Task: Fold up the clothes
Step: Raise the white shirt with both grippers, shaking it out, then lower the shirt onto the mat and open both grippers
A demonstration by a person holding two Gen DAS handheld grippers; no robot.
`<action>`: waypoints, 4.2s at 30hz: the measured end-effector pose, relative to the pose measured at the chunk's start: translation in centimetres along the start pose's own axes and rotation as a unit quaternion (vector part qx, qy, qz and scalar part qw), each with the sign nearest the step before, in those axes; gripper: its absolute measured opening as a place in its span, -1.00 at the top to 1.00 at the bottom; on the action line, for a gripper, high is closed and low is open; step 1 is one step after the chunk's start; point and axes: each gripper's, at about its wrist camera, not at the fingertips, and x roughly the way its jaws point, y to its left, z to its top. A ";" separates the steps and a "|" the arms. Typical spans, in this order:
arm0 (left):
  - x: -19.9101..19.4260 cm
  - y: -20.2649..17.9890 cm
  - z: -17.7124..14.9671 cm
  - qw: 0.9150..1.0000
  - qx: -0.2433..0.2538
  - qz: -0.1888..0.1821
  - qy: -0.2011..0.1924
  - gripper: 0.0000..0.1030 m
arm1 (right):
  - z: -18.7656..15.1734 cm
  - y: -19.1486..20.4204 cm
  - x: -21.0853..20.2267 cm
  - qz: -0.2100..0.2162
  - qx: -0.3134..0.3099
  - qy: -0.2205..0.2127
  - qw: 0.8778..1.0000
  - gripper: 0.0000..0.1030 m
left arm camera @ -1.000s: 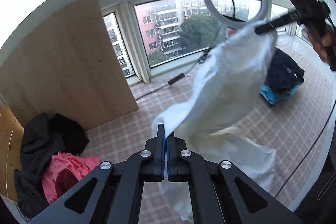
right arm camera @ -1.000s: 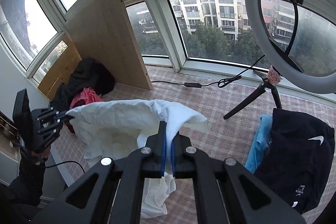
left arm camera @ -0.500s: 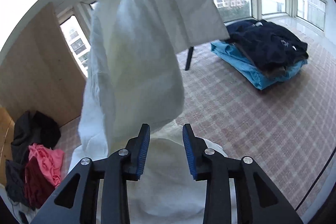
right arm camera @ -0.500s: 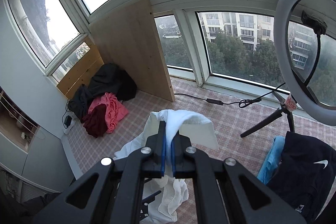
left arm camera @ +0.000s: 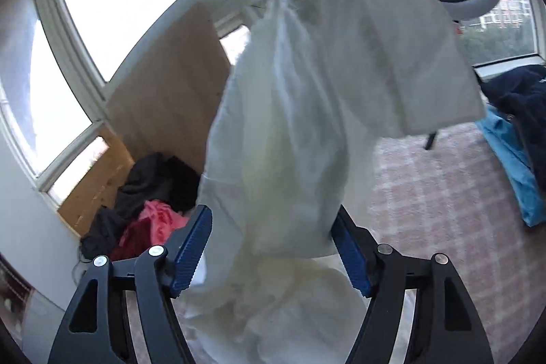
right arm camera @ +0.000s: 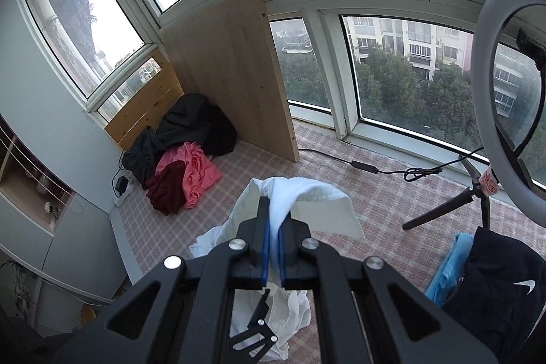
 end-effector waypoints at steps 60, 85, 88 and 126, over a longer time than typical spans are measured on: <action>-17.8 42.5 13.4 0.920 0.177 -0.253 -0.242 0.92 | 5.8 38.6 -28.5 -0.170 -0.094 -0.296 0.935 0.93; 30.7 3.9 6.9 0.901 0.209 -0.338 0.176 0.86 | 4.9 -3.6 13.3 -0.213 0.056 0.076 0.973 0.84; 30.6 3.4 5.5 0.904 0.210 -0.324 0.183 0.87 | 5.4 -3.8 14.1 -0.168 0.082 0.108 0.977 0.80; 7.5 27.3 -22.7 0.880 0.137 -0.380 0.249 0.12 | -20.7 8.1 2.8 -0.121 0.157 0.032 0.980 0.02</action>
